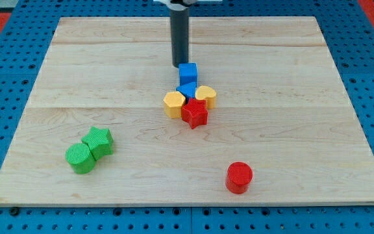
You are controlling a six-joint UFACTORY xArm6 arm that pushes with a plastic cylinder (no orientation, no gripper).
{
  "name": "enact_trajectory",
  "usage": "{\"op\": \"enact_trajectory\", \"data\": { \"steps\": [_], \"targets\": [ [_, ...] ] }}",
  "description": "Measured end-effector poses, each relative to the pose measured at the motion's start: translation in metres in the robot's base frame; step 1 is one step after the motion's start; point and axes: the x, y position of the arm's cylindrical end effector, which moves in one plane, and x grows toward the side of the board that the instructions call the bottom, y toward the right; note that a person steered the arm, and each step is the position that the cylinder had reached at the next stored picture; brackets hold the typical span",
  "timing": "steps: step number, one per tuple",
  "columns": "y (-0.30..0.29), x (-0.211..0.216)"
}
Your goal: Move the blue cube into the yellow heart
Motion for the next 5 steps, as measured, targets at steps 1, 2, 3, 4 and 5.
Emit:
{"op": "enact_trajectory", "data": {
  "steps": [1, 2, 3, 4, 5],
  "targets": [
    [-0.024, 0.022],
    [-0.007, 0.04],
    [0.02, 0.02],
    [0.022, -0.013],
    [0.059, -0.002]
  ]
}}
